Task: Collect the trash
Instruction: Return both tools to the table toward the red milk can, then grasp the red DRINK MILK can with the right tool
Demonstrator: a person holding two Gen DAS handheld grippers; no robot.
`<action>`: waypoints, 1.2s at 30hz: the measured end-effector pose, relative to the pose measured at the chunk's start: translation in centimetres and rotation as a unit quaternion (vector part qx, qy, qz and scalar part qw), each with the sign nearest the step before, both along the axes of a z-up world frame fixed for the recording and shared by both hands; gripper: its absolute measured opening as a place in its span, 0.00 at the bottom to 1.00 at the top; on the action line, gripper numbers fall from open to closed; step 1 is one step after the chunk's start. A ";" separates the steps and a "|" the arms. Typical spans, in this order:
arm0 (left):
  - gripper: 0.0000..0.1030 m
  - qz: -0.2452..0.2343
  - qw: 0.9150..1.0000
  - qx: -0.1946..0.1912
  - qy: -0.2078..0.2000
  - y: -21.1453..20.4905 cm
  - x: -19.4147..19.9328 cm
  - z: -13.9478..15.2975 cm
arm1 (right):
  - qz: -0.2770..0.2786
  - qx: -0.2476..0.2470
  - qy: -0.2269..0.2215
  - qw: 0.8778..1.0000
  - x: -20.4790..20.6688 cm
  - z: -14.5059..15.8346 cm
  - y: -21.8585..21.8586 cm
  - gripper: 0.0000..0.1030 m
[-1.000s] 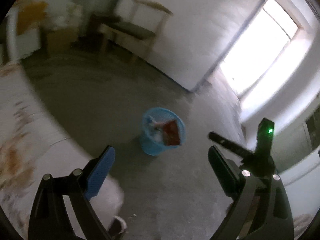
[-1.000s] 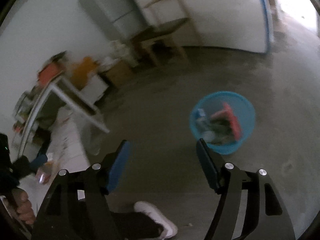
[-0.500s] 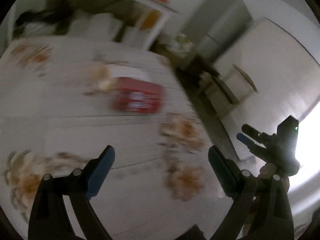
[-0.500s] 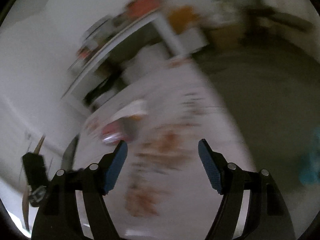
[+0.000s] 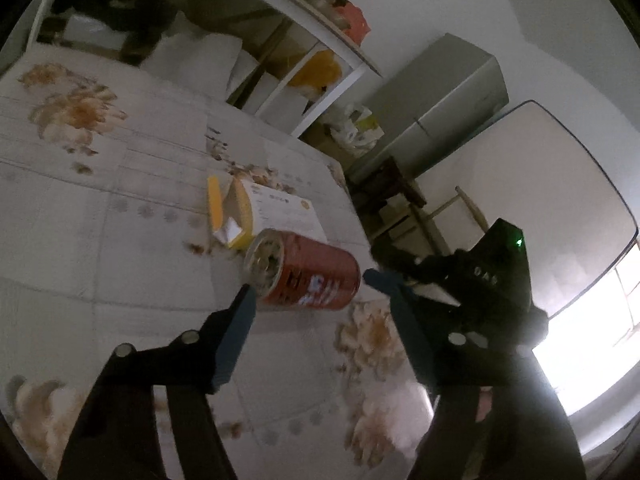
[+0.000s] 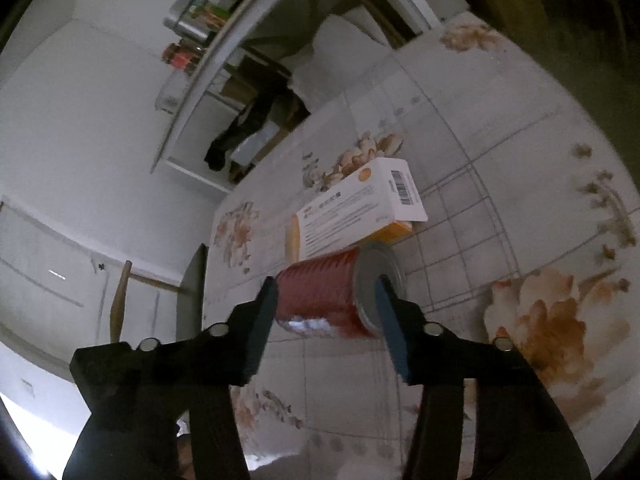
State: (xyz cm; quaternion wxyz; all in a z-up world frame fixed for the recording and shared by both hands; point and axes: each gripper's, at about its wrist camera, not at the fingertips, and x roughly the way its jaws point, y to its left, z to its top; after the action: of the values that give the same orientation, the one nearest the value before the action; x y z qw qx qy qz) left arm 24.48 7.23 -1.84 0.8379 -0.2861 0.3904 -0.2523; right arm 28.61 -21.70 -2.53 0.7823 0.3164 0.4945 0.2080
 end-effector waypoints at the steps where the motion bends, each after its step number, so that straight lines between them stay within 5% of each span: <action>1: 0.63 -0.001 1.000 0.000 0.003 -0.3 0.5 -0.1 | 0.002 0.001 0.003 1.000 0.6 -0.1 0.0 0.42; 9: 0.55 -0.018 1.000 -0.003 0.023 -1.9 2.6 -1.2 | 0.009 0.057 0.054 0.997 1.6 -2.0 0.9 0.16; 17: 0.52 -0.031 1.000 -0.003 -0.005 -2.7 1.2 0.3 | 0.012 0.114 0.083 0.990 -0.3 -3.0 0.5 0.13; 22: 0.53 0.008 1.000 0.007 -0.001 -0.1 0.4 0.2 | 0.013 0.006 0.028 0.999 -1.5 0.1 0.4 0.22; 25: 0.53 0.025 0.999 0.019 0.019 1.3 0.0 -0.6 | 0.040 -0.111 -0.038 0.992 -1.4 3.0 2.3 0.43; 28: 0.53 0.036 0.998 0.041 0.042 2.8 -0.6 -1.6 | 0.144 -0.208 -0.109 0.961 -1.1 4.8 6.6 0.60; 33: 0.53 0.059 0.994 0.063 0.073 5.6 -1.7 -2.4 | 0.339 -0.364 -0.185 0.848 -2.1 3.3 14.7 0.74; 36: 0.53 0.067 0.992 0.067 0.081 6.6 -2.0 -2.6 | 0.395 -0.430 -0.193 0.788 -2.5 0.8 17.2 0.77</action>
State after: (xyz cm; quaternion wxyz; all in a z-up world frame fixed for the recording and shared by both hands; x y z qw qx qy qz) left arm 22.44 13.86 -4.45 0.8357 -0.2746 0.4531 -0.1447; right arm 26.15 -4.50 -1.72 0.7664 -0.3229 0.4530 0.3213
